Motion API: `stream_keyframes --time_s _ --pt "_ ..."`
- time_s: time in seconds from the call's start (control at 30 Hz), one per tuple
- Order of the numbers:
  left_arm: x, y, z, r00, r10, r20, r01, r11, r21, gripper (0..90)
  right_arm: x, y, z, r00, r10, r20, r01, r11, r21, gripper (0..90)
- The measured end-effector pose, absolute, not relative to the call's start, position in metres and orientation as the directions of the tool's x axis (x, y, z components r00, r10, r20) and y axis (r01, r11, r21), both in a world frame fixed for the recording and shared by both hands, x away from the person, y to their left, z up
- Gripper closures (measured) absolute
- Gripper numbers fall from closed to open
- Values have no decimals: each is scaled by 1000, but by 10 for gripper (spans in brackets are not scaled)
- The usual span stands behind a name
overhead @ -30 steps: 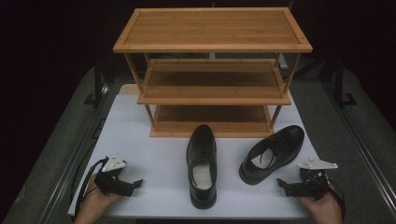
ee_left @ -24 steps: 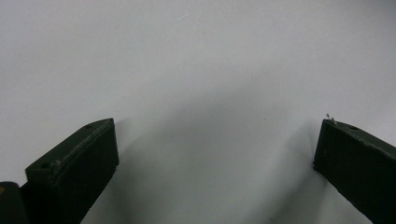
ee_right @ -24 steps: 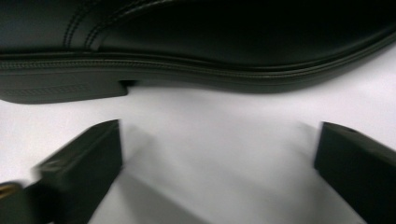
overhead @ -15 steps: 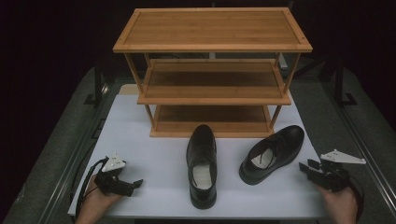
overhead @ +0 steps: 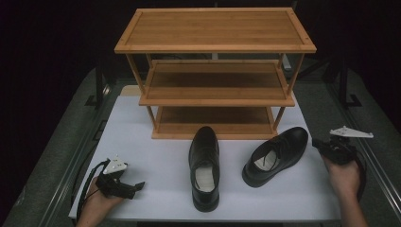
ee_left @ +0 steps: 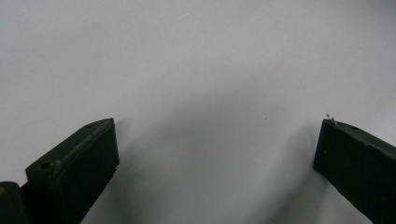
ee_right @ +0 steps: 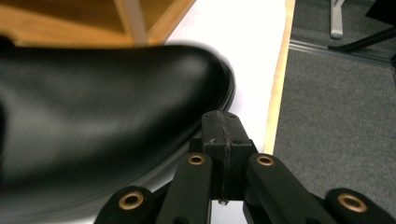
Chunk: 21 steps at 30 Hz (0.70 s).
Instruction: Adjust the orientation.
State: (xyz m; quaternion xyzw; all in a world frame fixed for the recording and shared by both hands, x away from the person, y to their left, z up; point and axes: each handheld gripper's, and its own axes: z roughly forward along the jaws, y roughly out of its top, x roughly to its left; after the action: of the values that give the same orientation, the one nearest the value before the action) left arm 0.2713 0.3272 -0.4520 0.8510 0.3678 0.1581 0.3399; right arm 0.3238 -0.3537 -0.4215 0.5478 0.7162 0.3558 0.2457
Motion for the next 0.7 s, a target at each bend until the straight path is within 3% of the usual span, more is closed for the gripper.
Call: stream_keyframes --time_s 0.3,0.7 --pt "271 327 -452 680 733 17 521 -499 693 0 370 -364 -415 -255 966 45 614 126 779 899" --pt "271 327 -452 679 734 17 521 -498 693 0 392 -361 -432 -299 952 63 643 153 751 900"
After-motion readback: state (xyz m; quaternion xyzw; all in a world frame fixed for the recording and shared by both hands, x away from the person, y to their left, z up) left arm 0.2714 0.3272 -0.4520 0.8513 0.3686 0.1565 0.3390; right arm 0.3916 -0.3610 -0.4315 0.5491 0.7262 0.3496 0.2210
